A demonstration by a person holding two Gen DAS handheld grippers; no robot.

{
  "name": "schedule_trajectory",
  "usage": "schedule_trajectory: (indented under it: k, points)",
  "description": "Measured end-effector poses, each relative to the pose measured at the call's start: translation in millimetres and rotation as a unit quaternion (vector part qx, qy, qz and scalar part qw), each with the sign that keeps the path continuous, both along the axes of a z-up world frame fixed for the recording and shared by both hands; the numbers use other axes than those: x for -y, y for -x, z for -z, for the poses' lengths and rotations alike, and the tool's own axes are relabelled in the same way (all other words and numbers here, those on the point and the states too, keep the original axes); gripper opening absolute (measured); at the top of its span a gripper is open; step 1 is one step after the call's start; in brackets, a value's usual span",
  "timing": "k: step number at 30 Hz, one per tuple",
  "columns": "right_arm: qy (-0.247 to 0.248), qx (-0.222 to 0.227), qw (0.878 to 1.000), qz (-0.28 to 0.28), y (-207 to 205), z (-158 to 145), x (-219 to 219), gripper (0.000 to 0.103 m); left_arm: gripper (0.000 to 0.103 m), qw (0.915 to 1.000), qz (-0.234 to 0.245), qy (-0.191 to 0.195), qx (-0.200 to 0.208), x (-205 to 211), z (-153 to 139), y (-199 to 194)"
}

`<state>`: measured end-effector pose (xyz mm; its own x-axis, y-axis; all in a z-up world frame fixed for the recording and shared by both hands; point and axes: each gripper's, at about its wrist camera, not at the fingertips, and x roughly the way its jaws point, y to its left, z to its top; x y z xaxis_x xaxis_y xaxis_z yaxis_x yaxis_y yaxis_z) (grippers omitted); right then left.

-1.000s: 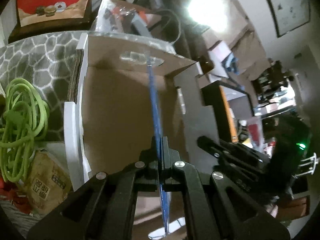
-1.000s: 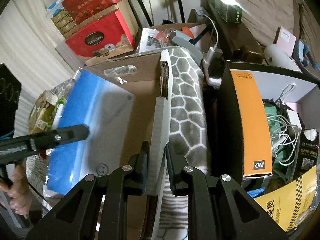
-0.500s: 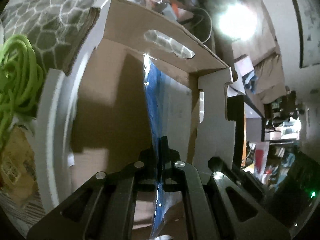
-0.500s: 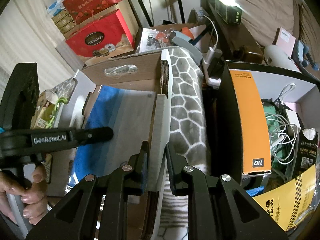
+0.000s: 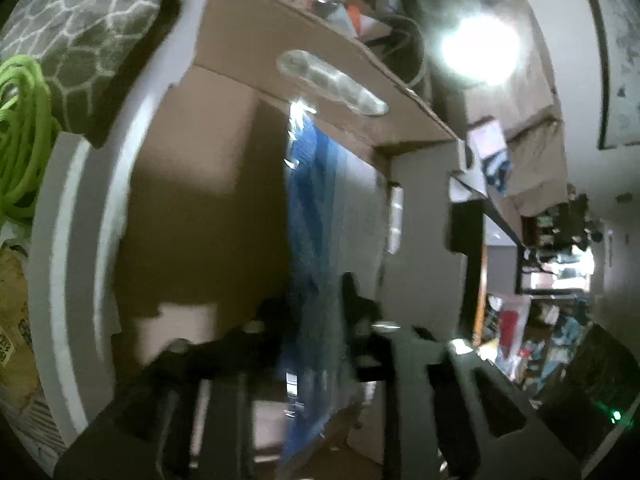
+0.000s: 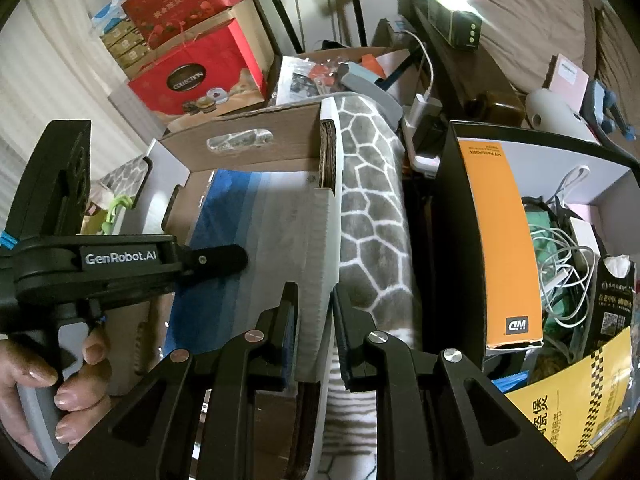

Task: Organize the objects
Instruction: 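Lower the tissue box into the white cardboard box and open the left gripper, then move the left gripper back over the shark sticker on the cloth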

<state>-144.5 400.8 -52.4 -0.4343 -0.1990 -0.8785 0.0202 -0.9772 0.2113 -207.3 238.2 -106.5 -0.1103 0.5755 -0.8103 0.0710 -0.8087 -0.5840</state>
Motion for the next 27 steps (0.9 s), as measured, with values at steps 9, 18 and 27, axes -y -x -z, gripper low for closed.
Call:
schedule_trajectory:
  k: [9, 18, 27]
  points:
    - [-0.001, 0.000, 1.000, 0.001, -2, 0, 0, 0.017, 0.070, 0.9989, 0.040, 0.009, -0.021, 1, -28, -21]
    - [-0.002, 0.003, 1.000, 0.008, -1, 2, -1, 0.017, 0.083, 0.9918, 0.071, 0.032, -0.101, 33, -81, -44]
    - [-0.007, 0.009, 1.000, 0.012, -1, 6, 1, 0.017, 0.083, 0.9792, 0.055, 0.101, -0.167, 116, -112, -59]
